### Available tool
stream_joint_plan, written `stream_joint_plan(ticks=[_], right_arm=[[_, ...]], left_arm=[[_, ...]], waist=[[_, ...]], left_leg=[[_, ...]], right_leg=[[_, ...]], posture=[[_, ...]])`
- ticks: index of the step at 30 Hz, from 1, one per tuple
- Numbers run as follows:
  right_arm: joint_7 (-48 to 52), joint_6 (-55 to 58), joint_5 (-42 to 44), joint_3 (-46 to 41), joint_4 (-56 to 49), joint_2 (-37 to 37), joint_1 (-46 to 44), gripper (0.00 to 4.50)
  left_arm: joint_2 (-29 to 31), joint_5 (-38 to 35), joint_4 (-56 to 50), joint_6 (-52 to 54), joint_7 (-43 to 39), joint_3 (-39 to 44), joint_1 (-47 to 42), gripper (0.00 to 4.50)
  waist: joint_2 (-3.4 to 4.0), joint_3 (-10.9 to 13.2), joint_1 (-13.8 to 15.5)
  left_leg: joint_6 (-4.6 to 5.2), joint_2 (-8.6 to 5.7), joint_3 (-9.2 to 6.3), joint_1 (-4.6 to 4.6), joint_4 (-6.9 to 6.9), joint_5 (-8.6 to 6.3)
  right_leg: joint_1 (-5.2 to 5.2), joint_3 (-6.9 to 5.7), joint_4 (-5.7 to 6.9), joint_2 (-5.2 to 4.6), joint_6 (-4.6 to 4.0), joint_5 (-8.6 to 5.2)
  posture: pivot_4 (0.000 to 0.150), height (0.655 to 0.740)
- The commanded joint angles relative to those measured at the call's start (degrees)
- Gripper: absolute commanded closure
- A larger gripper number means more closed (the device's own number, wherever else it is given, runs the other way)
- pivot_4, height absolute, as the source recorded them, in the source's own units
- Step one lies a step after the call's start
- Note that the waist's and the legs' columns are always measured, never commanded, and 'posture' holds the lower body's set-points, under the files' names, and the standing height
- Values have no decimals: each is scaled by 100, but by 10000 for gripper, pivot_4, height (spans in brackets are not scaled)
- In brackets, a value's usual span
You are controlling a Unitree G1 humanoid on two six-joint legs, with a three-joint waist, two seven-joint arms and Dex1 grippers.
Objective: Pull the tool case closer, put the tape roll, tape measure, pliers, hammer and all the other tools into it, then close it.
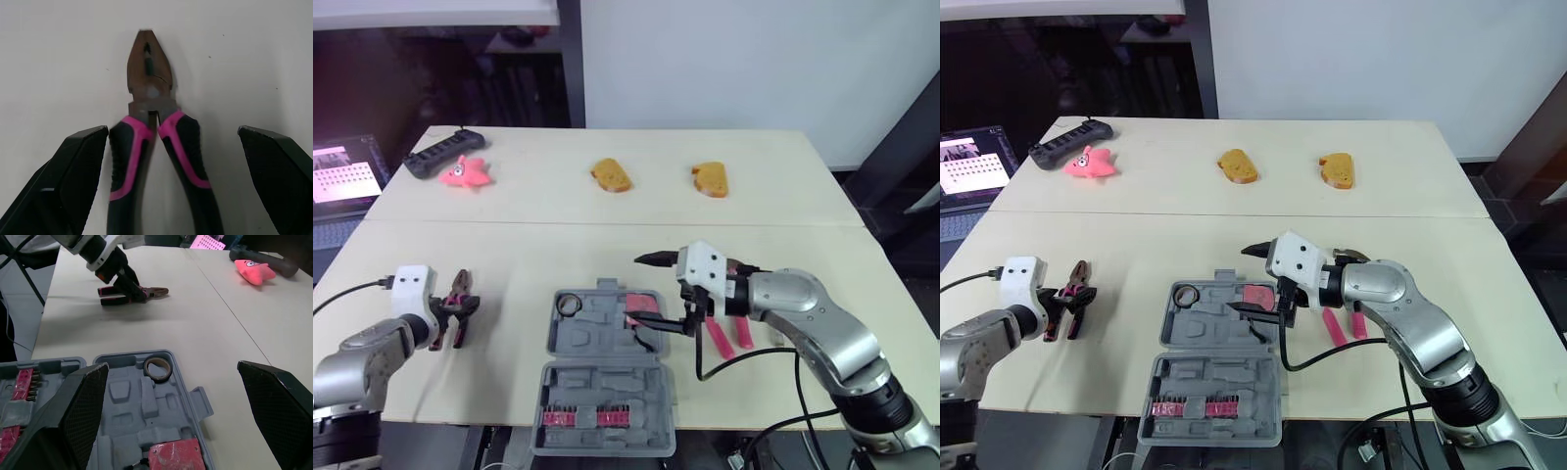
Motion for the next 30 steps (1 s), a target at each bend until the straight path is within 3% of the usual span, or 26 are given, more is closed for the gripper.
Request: stream_joint_plan(ticks=[1, 15, 18, 21, 30], right_arm=[[-69, 46, 51, -61, -264, 36, -59, 360], [-356, 219, 17, -34, -315, 191, -115, 360], [-388, 222, 7, -18, -310, 206, -122, 0], [-409, 235, 0, -6, -308, 199, -115, 0], [-483, 260, -82, 27, -310, 203, -97, 0]], left_arm=[[11, 100, 66, 237, 85, -18, -34, 0], [-154, 229, 207, 717, 249, -17, -142, 0], [-182, 241, 228, 698, 246, 1, -148, 8374], [-190, 283, 263, 663, 258, 14, -165, 21615], [-71, 546, 267, -33, 223, 21, -182, 21611]], waist=[[1, 0, 2], [17, -7, -6], [19, -9, -6], [20, -9, 1], [35, -15, 5]], left_leg=[[0, 0, 0, 1, 0, 0], [0, 0, 0, 8, -2, 0], [0, 0, 0, 8, -2, 0], [0, -1, 0, 7, -2, 0], [0, -2, -1, 8, -3, 0]], right_leg=[[0, 0, 2, 0, 0, 0], [1, 0, 7, 0, -1, 0], [2, 0, 7, -1, -1, 0], [2, 0, 7, -2, -1, 0], [2, 0, 7, -2, -1, 0]], posture=[[1500, 7400], [1500, 7400], [1500, 7400], [1500, 7400], [1500, 7400]])
